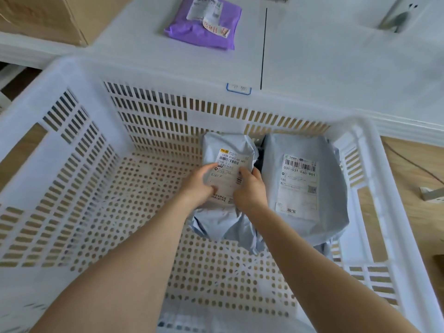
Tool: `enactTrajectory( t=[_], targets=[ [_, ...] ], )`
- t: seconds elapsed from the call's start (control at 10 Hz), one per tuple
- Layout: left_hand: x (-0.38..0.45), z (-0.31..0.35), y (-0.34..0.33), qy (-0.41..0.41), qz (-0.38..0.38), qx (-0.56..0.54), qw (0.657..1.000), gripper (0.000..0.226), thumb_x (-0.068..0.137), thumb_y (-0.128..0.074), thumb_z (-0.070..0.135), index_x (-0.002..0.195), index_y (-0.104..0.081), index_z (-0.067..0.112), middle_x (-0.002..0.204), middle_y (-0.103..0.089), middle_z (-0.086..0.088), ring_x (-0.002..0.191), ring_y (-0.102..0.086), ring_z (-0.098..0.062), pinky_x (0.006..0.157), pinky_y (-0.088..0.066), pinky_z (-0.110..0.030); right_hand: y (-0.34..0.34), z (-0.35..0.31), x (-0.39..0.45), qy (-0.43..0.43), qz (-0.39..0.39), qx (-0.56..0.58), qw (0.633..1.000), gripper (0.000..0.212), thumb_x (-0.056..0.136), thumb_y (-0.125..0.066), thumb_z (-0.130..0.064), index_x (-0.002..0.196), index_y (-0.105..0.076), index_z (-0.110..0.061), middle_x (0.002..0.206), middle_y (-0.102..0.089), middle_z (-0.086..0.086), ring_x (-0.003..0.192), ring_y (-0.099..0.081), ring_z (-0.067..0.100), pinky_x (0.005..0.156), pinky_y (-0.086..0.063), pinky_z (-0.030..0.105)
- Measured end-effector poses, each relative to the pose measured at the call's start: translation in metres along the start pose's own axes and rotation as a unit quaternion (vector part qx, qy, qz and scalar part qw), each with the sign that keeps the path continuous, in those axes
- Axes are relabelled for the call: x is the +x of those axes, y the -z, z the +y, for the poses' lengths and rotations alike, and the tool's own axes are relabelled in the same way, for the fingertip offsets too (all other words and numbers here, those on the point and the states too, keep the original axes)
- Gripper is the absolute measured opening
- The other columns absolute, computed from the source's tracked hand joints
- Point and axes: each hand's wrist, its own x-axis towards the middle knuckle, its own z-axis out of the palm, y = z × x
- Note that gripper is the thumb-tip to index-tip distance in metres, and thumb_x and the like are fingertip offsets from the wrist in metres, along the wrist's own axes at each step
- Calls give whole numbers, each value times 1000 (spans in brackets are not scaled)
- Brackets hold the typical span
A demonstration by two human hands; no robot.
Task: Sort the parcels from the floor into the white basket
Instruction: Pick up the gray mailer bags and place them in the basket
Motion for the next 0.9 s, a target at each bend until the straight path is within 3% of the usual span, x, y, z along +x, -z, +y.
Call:
enactTrajectory(
  t=[0.1, 0.2, 0.4, 0.5, 0.6, 0.7, 0.8, 0.9],
  targets=[
    [4, -8, -10, 10, 0, -14, 1000, 63, 87, -60, 2, 137, -41, 35, 150, -31, -1, 133, -36, -23, 89, -33, -20, 0, 2, 5, 9, -55, -82, 995, 52, 84, -44, 4, 134, -37, -5, 140, -31, 12, 124, -41, 26, 97, -34, 24],
    [7, -14, -11, 19, 17, -26, 999, 61, 86, -60, 1, 134, -46, 36, 150, -32, 0, 135, -33, -23, 100, -37, -32, -7, 1, 12, -13, -73, -89, 993, 61, 87, -43, 1, 144, -26, -12, 150, -17, 11, 127, -40, 26, 102, -34, 27],
    [13, -26, -2, 12, 22, 19, 1000, 55, 89, -58, 4, 131, -49, 37, 145, -40, 1, 112, -49, -13, 71, -39, -15, -31, 14, 14, -7, -81, -85, 993, 57, 93, -43, -7, 145, -24, -15, 149, -25, 15, 134, -31, 30, 107, -28, 32],
    [13, -29, -7, 15, -5, 18, 1000, 56, 91, -55, 6, 137, -42, 35, 149, -35, 0, 121, -46, -17, 86, -44, -21, -36, 21, 11, -5, -16, -94, 995, 41, 97, -42, -22, 136, -37, -14, 143, -39, 9, 131, -38, 27, 111, -29, 36],
    [14, -30, -10, 28, -25, 20, 999, 57, 92, -56, 9, 139, -38, 36, 150, -34, -2, 133, -37, -25, 92, -38, -28, -34, 16, 7, -32, -45, -52, 997, 53, 90, -45, -3, 140, -30, -7, 145, -28, 16, 130, -35, 32, 104, -31, 33],
    [15, -27, -6, 23, -29, 59, 998, 59, 90, -59, 13, 140, -36, 33, 145, -40, -5, 128, -42, -26, 86, -35, -27, -31, 13, 4, -51, -57, -46, 996, 56, 88, -45, 0, 140, -28, -7, 146, -21, 17, 128, -36, 32, 103, -34, 32],
    [11, -17, 2, 22, -39, 131, 990, 63, 90, -60, 16, 144, -30, 31, 146, -40, -6, 125, -46, -26, 89, -39, -30, -25, 5, -4, -59, -81, -83, 992, 54, 89, -45, -5, 139, -25, -7, 146, -18, 16, 123, -41, 30, 103, -37, 32],
    [4, -1, 19, 2, -67, 222, 973, 60, 90, -56, 8, 142, -34, 29, 147, -39, -6, 106, -55, -20, 82, -47, -29, -13, -5, -12, -72, -79, -60, 992, 51, 89, -41, -3, 138, -25, -5, 142, -23, 18, 118, -45, 32, 97, -39, 32]
  ],
)
